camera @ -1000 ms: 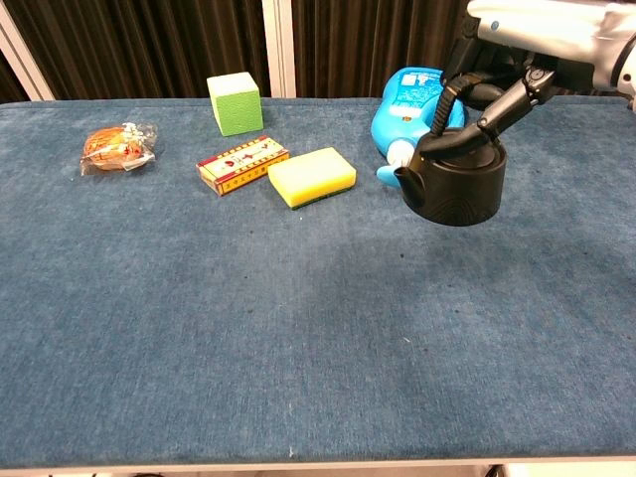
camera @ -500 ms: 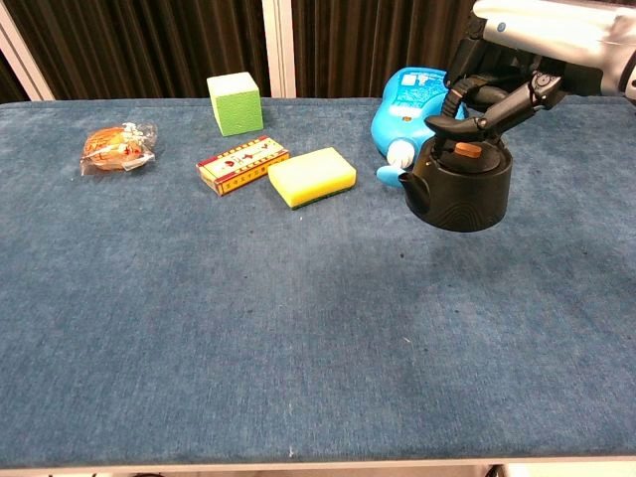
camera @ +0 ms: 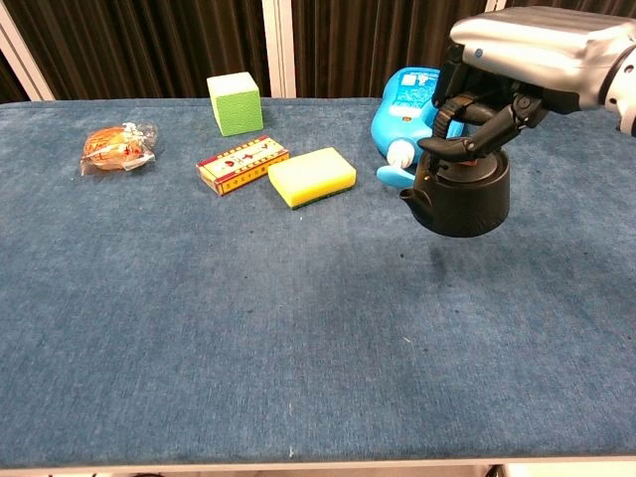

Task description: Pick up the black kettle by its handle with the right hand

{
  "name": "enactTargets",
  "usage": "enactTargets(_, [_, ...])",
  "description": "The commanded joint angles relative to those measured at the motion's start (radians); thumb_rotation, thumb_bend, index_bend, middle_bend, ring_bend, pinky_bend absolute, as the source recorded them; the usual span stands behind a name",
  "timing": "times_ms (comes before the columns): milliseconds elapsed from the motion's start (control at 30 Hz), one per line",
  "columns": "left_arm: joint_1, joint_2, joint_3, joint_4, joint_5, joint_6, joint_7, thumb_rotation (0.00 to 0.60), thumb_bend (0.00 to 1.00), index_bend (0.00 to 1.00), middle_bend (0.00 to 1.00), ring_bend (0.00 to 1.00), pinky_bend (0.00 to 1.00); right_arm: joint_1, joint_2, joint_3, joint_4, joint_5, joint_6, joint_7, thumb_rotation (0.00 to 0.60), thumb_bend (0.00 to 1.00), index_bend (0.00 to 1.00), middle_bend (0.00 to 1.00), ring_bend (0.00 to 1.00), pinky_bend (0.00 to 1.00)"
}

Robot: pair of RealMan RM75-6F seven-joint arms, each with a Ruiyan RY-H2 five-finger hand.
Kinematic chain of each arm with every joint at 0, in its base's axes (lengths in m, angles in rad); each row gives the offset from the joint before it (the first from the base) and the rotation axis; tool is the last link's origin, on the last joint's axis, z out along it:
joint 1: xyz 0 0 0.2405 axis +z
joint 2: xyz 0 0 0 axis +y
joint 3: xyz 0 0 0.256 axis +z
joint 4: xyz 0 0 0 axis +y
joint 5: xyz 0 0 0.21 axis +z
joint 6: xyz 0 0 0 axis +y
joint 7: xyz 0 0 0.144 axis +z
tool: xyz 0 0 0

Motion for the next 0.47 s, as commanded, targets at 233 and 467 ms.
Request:
enactTargets(233, [0.000, -0.005, 0.001, 0.005, -0.003, -0.004, -0.003, 0.600, 0.02, 0.17, 0.17, 0.10, 0.00, 0.023, -0.009, -0.002, -0.009, 0.023, -0.030, -0.105, 0.446, 0.51, 1.00, 1.00, 1.00, 0.58])
enactTargets(467, [-0.003, -0.006, 0.000, 0.007, -0.002, -0.005, -0.003, 0.600, 0.02, 0.17, 0.17, 0.10, 0.00, 0.014, -0.005, 0.007, -0.018, 0.027, -0.012, -0.088, 0.445, 0.51, 1.00, 1.00, 1.00, 0.58])
